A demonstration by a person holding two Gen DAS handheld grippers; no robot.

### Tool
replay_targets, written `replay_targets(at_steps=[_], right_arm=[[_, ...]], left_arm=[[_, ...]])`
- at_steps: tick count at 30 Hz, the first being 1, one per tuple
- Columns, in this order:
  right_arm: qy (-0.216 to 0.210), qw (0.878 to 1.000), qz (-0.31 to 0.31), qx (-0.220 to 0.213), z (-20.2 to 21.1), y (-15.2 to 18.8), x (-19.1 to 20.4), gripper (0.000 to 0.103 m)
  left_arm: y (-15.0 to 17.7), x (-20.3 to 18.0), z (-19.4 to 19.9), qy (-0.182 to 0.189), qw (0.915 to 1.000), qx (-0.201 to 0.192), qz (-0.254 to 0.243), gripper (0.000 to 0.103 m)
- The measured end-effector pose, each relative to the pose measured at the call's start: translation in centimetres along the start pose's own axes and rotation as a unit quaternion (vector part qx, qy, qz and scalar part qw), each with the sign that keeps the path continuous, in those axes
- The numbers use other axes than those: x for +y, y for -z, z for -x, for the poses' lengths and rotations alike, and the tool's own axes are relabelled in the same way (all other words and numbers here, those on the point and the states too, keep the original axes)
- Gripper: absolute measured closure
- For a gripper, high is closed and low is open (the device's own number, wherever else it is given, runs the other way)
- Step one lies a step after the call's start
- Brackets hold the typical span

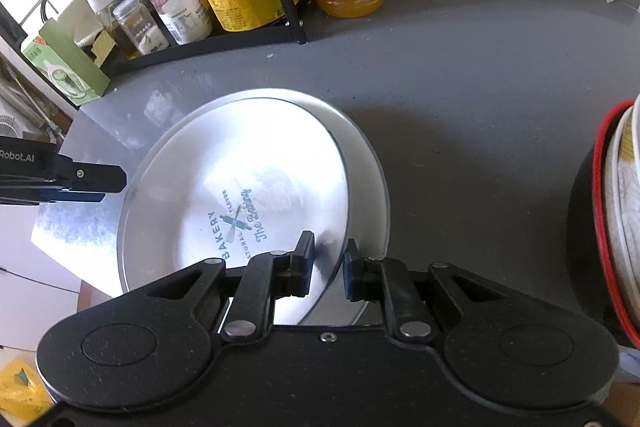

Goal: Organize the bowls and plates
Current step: 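Lower the 'Bakery' plate onto the 'Sweet' plate and open both tools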

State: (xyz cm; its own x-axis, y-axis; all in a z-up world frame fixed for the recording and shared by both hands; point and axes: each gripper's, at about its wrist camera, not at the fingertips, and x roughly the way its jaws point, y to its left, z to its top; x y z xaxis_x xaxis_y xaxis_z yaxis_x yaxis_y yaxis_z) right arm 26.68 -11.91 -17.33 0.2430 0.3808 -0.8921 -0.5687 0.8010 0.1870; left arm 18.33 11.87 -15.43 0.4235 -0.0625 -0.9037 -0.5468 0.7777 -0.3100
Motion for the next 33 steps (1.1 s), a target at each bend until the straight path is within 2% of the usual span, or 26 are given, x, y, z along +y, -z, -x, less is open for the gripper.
replay_targets(at_steps=[10,15,18,26,27,29,33], right_arm=[[0.012,1.0,0.02,0.013,-0.5,-0.6,1.0,0.081],[0.015,0.999,0.019,0.025,-0.5,-0.9,1.2,0.08],[0.012,0.999,0.013,0.027,0.1,-0.9,1.3,0.074],[0.005,1.0,0.015,0.009,2.3,-0.8,1.1,0.071],[0.001,1.0,0.012,0.004,2.8,-0.9,0.9,0.069],[-0.008,1.0,0.007,-0.009,4.1,-1.0,0.5,0.055],[-0.026,0.999,-0.009,-0.036,6.7,-1.3,-1.2,0.049]], left_arm=[[1.2,1.3,-2.0,-0.032,0.9993,0.017,-0.003,0.063],[1.4,1.5,-2.2,-0.032,0.9993,0.016,-0.008,0.059],[1.2,1.3,-2.1,-0.034,0.9992,0.015,-0.013,0.059],[0.5,-0.2,-1.4,-0.032,0.9991,0.009,-0.025,0.059],[0.4,-0.6,-1.1,-0.031,0.9991,0.007,-0.028,0.058],[0.1,-1.5,-0.6,-0.03,0.9989,0.002,-0.035,0.051],[-0.2,-3.6,0.5,-0.022,0.9986,-0.012,-0.046,0.036]])
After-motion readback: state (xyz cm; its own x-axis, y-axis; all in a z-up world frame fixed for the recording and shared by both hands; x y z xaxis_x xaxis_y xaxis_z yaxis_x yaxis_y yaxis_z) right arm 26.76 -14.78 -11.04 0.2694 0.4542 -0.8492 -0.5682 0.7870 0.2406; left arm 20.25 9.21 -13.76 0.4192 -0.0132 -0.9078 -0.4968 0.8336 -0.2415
